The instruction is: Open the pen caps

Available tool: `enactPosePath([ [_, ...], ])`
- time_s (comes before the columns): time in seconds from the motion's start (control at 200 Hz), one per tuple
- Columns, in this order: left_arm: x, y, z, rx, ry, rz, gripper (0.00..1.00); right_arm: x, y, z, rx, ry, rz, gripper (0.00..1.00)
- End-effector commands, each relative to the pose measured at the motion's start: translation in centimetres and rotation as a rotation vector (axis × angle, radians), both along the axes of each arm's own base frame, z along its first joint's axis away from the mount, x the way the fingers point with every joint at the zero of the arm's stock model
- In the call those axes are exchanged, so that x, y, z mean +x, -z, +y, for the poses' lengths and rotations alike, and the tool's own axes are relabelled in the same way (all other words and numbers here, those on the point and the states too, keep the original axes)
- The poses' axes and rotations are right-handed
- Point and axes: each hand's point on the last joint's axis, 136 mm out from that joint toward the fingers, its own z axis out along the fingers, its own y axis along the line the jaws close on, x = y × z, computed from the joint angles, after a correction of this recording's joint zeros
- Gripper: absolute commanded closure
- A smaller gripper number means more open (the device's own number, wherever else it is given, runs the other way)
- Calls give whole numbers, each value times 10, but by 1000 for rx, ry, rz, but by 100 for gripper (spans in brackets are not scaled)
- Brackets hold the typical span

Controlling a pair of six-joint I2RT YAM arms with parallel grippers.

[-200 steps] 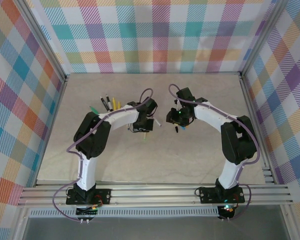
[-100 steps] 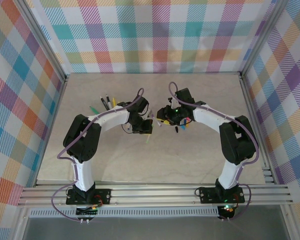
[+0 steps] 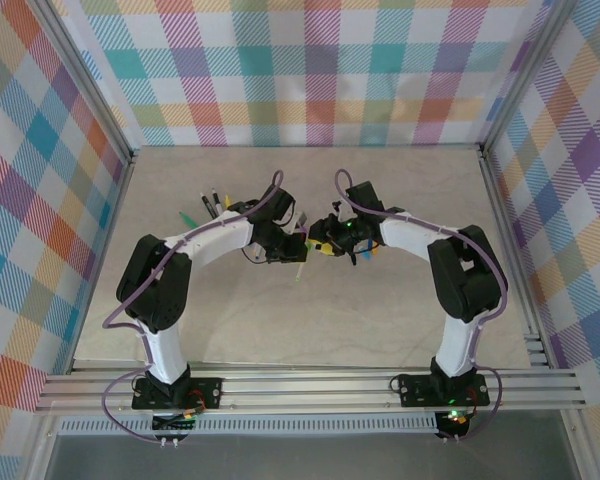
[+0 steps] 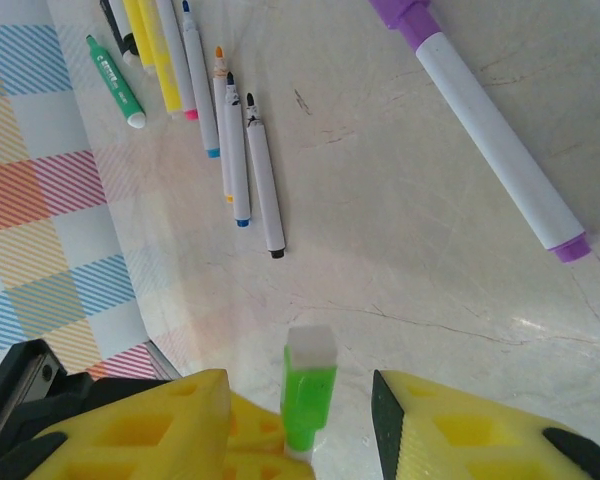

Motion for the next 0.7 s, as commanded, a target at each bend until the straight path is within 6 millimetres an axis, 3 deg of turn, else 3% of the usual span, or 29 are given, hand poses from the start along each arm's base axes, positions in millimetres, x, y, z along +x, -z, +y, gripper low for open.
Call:
enactPosePath([
  [0.0, -4, -17, -5, -43, 21, -27, 100, -5, 1, 10, 53, -21, 24, 56],
  [0.42, -2, -20, -4, -39, 17, -37, 100, -10, 5, 36, 72, -70, 41, 57],
  [0.475, -2, -20, -4, -39, 17, -35, 100, -10, 6, 38, 72, -71, 47, 73],
  [0.535, -3, -20, -4, -41, 19, -34, 100, -8, 7, 39, 74, -68, 51, 100],
  [0.67, -5, -14, -1, -24, 16, -20, 100, -6, 2, 39, 77, -55, 36, 100],
  [0.695, -6, -13, -1, -21, 16, -16, 95, -6, 0, 39, 80, -54, 32, 100],
])
